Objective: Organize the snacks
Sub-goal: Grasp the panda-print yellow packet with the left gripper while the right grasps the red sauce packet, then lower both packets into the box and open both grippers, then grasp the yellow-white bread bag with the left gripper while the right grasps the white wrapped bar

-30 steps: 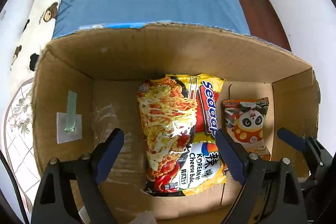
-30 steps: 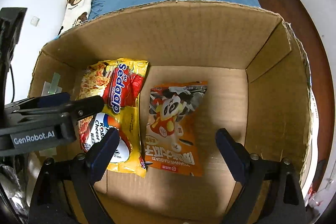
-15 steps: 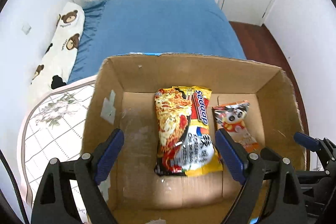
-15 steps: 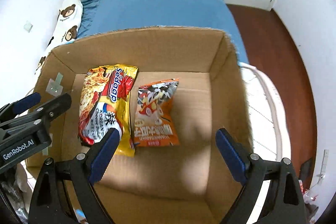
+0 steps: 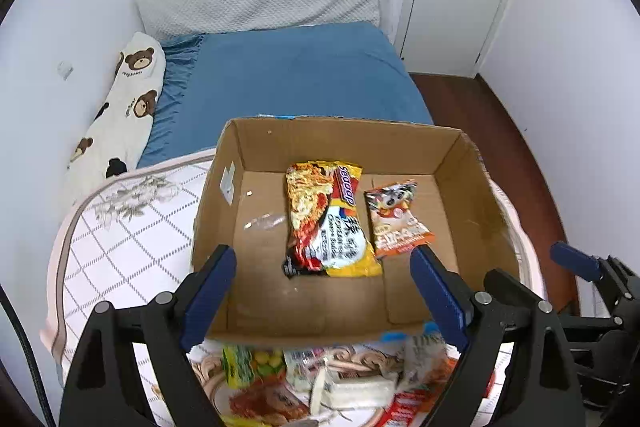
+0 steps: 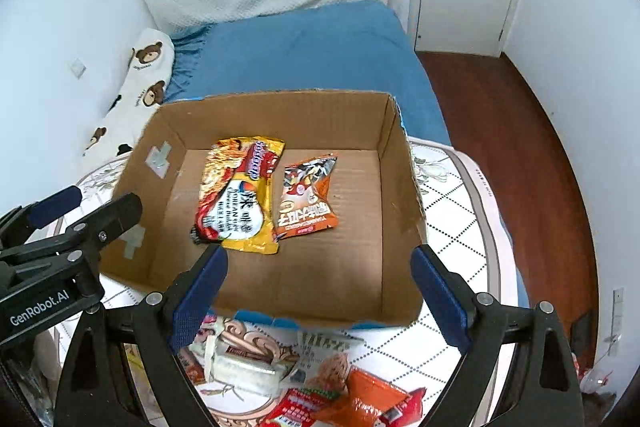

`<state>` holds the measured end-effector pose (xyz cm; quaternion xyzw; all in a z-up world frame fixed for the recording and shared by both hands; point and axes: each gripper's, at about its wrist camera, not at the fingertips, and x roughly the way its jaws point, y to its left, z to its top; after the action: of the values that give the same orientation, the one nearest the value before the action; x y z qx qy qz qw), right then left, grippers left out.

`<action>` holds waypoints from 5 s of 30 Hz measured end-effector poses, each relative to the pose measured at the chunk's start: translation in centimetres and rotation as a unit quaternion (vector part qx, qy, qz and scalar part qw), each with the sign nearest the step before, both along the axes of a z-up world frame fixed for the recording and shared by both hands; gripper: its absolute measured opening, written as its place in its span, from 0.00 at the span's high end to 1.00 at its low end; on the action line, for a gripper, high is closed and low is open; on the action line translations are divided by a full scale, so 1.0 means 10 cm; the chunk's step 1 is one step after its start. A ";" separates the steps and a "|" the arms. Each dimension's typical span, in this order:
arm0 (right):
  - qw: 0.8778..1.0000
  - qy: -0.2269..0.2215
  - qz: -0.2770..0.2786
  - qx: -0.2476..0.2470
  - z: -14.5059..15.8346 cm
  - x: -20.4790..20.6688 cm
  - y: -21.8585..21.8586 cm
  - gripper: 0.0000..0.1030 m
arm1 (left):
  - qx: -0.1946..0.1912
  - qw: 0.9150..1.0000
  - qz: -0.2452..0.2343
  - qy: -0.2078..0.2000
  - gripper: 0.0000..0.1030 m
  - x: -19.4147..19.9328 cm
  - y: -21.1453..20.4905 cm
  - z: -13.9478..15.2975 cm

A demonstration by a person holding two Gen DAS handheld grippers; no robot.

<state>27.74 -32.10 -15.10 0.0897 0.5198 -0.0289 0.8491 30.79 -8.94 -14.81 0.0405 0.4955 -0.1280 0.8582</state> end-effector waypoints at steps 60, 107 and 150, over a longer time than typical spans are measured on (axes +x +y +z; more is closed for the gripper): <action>0.947 0.301 0.111 0.006 -2.29 -2.03 0.88 0.42 | 0.062 0.944 0.028 0.323 0.51 -1.95 0.41 -2.69; 0.988 0.149 0.033 -0.038 -0.79 1.37 -0.33 0.54 | 0.075 0.981 0.013 0.177 0.58 1.40 -0.05 -1.19; 0.999 0.046 0.013 0.009 -0.20 0.36 0.11 0.09 | 0.017 0.999 0.015 0.044 0.13 0.32 0.15 -0.29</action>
<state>31.33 -31.00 -17.08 0.0893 0.5597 -0.0177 0.8237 34.02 -7.47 -17.68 0.0423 0.5357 -0.1087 0.8363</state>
